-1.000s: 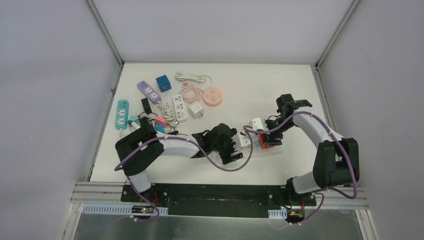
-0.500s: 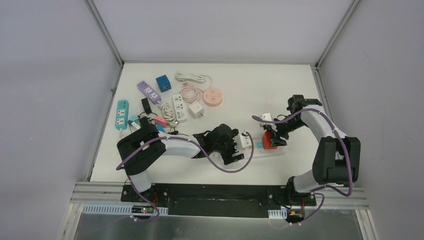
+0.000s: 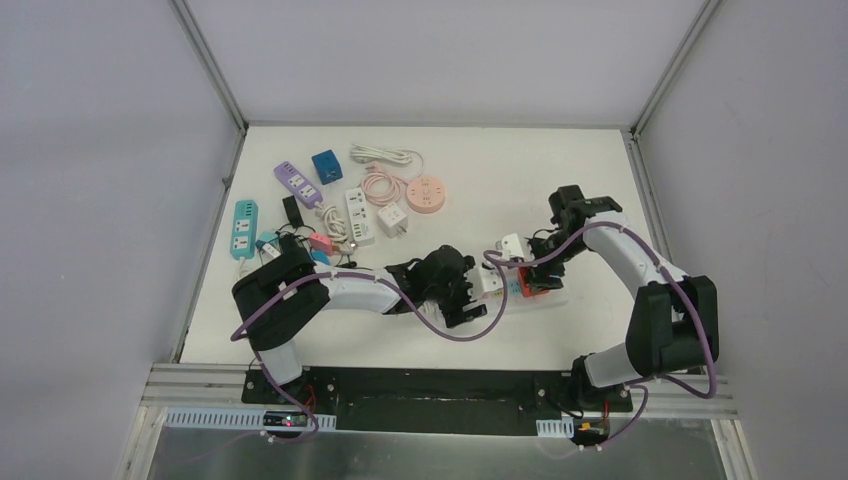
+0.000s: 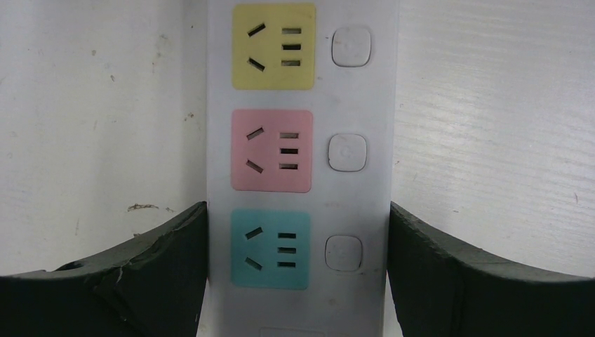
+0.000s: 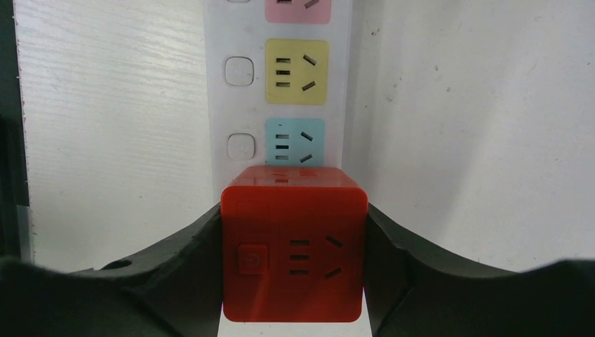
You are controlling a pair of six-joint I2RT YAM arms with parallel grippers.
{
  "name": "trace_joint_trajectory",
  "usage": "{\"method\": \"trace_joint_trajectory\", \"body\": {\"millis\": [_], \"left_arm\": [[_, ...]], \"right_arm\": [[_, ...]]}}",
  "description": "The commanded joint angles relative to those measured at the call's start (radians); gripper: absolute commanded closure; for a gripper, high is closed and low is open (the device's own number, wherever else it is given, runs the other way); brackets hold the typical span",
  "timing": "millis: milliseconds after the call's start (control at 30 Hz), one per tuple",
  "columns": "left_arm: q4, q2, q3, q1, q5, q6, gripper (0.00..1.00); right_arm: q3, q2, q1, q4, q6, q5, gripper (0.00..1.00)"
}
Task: Pull the plug off the socket
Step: Remove the plug from the socket.
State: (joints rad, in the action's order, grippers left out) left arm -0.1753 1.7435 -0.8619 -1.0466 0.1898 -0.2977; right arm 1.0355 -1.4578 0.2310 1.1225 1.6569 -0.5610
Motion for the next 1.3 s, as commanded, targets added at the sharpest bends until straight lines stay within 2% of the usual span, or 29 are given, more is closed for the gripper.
{"method": "trace_joint_trajectory", "body": {"millis": [0, 167, 267, 400, 667, 767, 933, 1067, 1200, 1233, 1267], "left_arm": [[0.063, 0.062, 0.023, 0.004, -0.041, 0.011, 1.00], [0.057, 0.055, 0.039, 0.005, -0.044, 0.020, 1.00], [0.054, 0.056, 0.043, 0.006, -0.044, 0.020, 1.00], [0.052, 0.067, 0.031, 0.007, -0.037, 0.022, 1.00], [0.071, 0.081, 0.005, 0.007, -0.026, 0.019, 1.00], [0.071, 0.072, 0.011, 0.009, -0.028, 0.036, 1.00], [0.072, 0.042, 0.001, 0.019, -0.032, 0.094, 1.00], [0.077, 0.011, -0.024, 0.020, -0.085, 0.168, 0.56], [0.079, -0.023, -0.053, 0.020, -0.108, 0.209, 0.22], [0.081, -0.030, -0.060, 0.020, -0.113, 0.213, 0.05], [0.081, -0.038, -0.066, 0.020, -0.113, 0.215, 0.01]], "right_arm": [[0.050, 0.020, -0.011, 0.093, -0.011, -0.211, 1.00], [0.085, -0.015, -0.176, 0.210, 0.115, -0.224, 1.00], [0.087, -0.019, -0.227, 0.239, 0.156, -0.228, 1.00], [0.065, -0.019, -0.224, 0.237, 0.172, -0.266, 1.00], [0.056, 0.027, -0.005, 0.095, -0.043, -0.277, 1.00], [0.101, 0.015, -0.008, 0.123, -0.076, -0.258, 1.00], [0.159, 0.007, -0.117, 0.196, -0.136, -0.310, 1.00], [0.156, 0.014, -0.170, 0.178, -0.302, -0.379, 1.00], [0.081, 0.053, -0.177, 0.033, -0.592, -0.423, 1.00], [0.058, 0.069, -0.181, -0.018, -0.674, -0.416, 1.00], [0.037, 0.083, -0.188, -0.069, -0.752, -0.405, 1.00]]}}
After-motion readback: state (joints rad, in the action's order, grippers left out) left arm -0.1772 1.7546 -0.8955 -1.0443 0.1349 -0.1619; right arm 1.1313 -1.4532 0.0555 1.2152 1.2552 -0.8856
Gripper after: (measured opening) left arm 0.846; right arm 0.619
